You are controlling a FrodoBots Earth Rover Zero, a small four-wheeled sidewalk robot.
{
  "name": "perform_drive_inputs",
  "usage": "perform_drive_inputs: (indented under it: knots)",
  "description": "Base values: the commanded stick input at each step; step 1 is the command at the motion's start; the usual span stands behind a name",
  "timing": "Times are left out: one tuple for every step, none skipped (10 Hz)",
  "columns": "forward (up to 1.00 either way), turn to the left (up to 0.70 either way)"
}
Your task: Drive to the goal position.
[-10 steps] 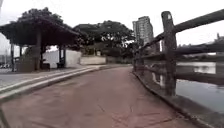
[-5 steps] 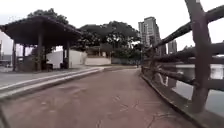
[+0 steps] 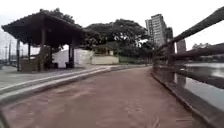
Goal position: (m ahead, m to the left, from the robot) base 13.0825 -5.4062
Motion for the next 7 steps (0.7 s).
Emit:
perform_drive_inputs:
  knots:
    - [0.96, 0.0]
    - [0.96, 0.0]
    - [0.96, 0.0]
    - [0.97, -0.15]
    - [0.97, -0.36]
    - [0.97, -0.39]
    - [0.98, -0.39]
